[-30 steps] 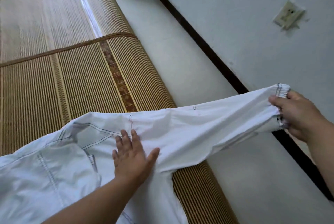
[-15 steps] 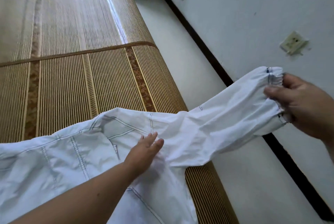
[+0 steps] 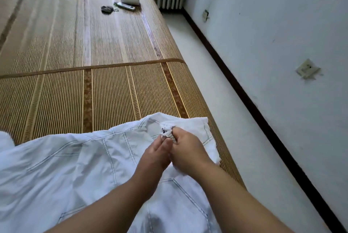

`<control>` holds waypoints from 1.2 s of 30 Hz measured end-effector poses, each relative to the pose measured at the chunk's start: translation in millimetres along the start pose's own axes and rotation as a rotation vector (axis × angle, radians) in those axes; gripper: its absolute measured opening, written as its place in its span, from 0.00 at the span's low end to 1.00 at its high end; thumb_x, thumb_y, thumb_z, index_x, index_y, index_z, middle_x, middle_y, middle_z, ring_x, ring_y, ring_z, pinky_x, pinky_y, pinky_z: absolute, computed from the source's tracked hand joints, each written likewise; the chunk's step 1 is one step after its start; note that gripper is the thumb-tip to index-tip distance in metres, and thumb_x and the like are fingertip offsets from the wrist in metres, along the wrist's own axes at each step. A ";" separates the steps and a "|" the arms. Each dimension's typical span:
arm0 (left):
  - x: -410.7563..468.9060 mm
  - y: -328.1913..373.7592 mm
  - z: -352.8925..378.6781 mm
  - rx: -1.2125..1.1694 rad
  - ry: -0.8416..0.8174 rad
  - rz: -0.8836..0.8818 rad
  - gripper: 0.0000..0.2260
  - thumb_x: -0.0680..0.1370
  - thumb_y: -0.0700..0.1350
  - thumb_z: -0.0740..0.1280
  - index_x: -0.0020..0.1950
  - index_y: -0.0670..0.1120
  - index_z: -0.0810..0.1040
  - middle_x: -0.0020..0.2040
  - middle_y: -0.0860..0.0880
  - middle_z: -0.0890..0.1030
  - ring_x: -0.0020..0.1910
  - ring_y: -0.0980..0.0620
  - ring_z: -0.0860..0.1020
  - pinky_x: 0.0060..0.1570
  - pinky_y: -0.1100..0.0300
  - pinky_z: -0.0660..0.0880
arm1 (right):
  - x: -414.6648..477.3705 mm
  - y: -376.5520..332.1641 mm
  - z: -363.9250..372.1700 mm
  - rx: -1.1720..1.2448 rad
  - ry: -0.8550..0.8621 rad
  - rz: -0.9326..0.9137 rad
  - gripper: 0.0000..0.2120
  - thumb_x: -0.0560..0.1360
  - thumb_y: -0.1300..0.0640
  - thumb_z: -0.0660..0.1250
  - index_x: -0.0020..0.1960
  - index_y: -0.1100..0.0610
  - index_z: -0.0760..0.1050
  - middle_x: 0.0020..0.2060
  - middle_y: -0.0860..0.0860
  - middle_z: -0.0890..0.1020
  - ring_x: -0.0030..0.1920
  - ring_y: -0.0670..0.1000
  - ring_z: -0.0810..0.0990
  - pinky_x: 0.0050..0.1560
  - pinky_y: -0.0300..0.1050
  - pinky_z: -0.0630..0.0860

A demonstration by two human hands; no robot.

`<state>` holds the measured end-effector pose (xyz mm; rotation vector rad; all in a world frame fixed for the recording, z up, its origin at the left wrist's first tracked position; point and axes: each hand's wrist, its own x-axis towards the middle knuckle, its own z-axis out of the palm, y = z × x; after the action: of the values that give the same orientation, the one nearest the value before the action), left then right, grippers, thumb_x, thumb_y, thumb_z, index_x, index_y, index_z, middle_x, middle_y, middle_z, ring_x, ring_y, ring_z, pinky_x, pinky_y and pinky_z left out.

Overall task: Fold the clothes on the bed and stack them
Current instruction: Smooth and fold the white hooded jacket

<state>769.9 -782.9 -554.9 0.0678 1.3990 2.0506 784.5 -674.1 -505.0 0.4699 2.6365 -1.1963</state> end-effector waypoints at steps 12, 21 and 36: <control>-33.4 20.1 -105.0 -0.025 0.336 -0.091 0.08 0.76 0.39 0.62 0.41 0.39 0.79 0.34 0.45 0.82 0.32 0.50 0.81 0.34 0.58 0.78 | -9.9 -32.2 59.6 0.764 -0.094 0.032 0.15 0.74 0.73 0.61 0.51 0.56 0.78 0.46 0.56 0.85 0.45 0.53 0.85 0.46 0.43 0.81; -87.4 -20.8 -224.7 -0.352 0.630 -0.203 0.11 0.75 0.43 0.64 0.45 0.39 0.83 0.41 0.42 0.84 0.38 0.44 0.84 0.36 0.48 0.82 | 53.3 62.3 95.5 -0.187 0.114 0.150 0.26 0.81 0.54 0.56 0.77 0.53 0.56 0.75 0.51 0.63 0.74 0.51 0.60 0.71 0.48 0.59; -28.5 -108.7 -212.5 1.672 0.259 -0.330 0.45 0.63 0.76 0.55 0.75 0.65 0.40 0.78 0.53 0.34 0.72 0.43 0.26 0.65 0.37 0.27 | 126.5 132.9 163.0 -0.718 -0.265 0.161 0.53 0.52 0.14 0.43 0.70 0.32 0.27 0.70 0.44 0.23 0.71 0.60 0.24 0.67 0.74 0.40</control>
<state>762.5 -947.4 -730.0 0.2410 2.6296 0.1971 725.5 -690.0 -742.7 0.3414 2.5025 -0.1975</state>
